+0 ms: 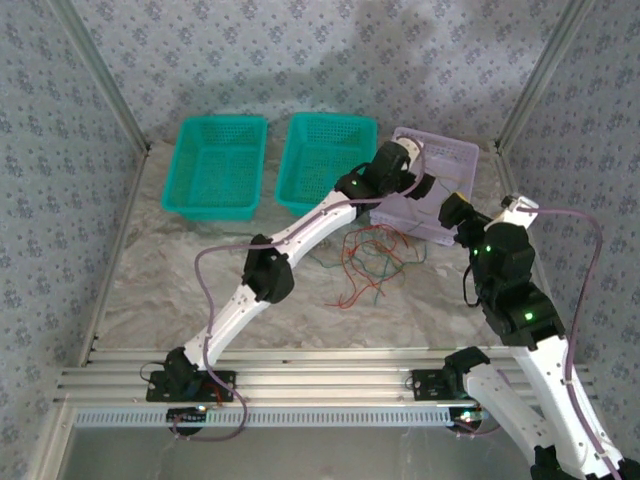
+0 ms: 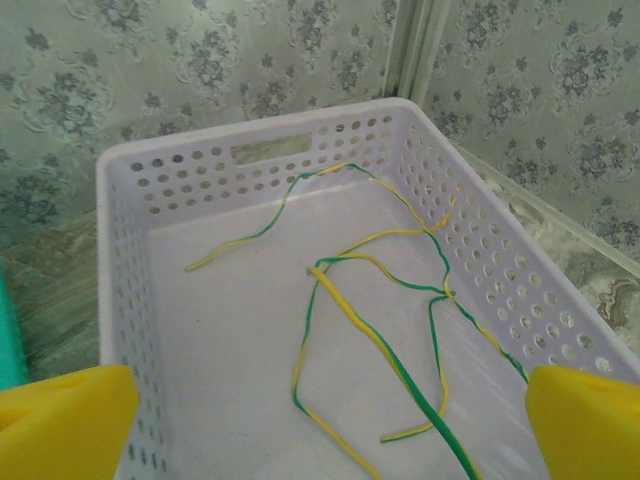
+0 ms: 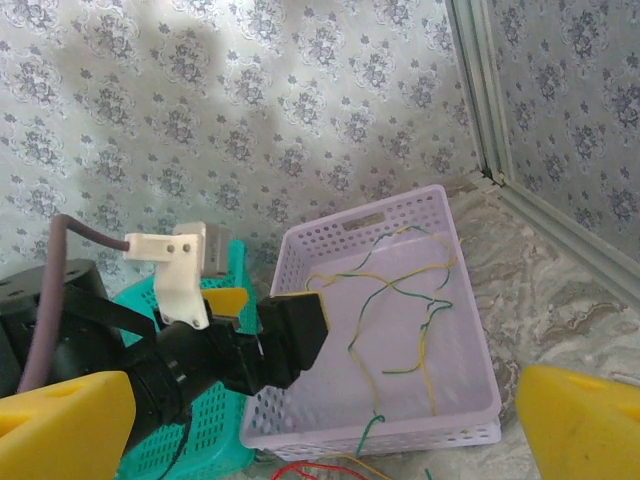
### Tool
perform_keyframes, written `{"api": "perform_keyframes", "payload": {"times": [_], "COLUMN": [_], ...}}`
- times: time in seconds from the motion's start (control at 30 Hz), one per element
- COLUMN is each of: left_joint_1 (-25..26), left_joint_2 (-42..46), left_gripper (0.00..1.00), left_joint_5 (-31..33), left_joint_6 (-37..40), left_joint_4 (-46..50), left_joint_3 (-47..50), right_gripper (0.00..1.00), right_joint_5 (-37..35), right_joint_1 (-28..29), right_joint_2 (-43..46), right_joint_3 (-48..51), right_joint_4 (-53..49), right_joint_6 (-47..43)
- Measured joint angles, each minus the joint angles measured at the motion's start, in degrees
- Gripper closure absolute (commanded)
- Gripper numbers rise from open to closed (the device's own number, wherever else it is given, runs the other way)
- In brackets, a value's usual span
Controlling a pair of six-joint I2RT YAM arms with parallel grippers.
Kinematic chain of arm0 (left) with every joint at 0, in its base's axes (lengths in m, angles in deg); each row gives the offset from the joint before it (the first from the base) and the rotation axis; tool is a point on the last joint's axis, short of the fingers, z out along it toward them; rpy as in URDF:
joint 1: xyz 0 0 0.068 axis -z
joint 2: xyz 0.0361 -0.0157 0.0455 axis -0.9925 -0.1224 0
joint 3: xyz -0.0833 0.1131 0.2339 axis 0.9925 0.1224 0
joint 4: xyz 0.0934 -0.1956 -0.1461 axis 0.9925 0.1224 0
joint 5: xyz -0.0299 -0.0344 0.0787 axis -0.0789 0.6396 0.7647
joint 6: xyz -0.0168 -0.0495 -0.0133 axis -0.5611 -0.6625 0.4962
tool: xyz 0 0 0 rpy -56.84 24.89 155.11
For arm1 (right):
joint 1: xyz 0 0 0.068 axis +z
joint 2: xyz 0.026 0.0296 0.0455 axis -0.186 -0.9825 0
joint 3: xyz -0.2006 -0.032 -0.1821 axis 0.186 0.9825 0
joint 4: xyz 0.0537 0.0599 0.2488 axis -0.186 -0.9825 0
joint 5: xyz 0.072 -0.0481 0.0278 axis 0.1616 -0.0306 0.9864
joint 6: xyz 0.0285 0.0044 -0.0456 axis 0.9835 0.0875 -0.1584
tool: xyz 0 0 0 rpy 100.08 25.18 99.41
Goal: Untangle the cables
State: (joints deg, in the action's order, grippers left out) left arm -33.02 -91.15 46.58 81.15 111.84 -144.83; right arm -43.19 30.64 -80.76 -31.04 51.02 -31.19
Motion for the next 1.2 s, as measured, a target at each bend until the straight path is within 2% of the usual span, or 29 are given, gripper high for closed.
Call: {"api": "perform_keyframes", "payload": {"times": [0.53, 0.8, 0.97, 1.1, 1.2], "left_joint_1": [-1.9, -2.6, -5.6, -8.2, -8.5], "left_joint_2": [4.1, 7.0, 11.7, 16.7, 22.7], "left_gripper": [0.0, 0.0, 0.0, 0.01, 0.0], "left_joint_5": [-5.3, -6.3, -5.7, -2.9, -1.0], "left_joint_6": [-1.8, -5.7, -9.7, -10.6, -10.9], "left_joint_4": [4.7, 7.6, 15.1, 22.5, 25.4], "left_joint_3": [-1.4, -3.2, -3.2, -2.9, 2.8], "right_gripper": [0.0, 0.0, 0.0, 0.0, 0.01], "right_joint_5": [2.6, 3.7, 8.3, 13.6, 17.4], "right_joint_1": [-0.6, -1.3, -2.7, -3.0, -3.0], "right_joint_2": [-3.6, -4.2, -9.5, -15.7, -19.7], "right_joint_3": [-2.5, -2.5, -3.0, -1.7, 0.7], "right_joint_4": [-3.0, -3.4, -5.0, -4.6, -4.4], "right_joint_6": [2.7, 2.9, 2.8, 3.0, 3.5]}}
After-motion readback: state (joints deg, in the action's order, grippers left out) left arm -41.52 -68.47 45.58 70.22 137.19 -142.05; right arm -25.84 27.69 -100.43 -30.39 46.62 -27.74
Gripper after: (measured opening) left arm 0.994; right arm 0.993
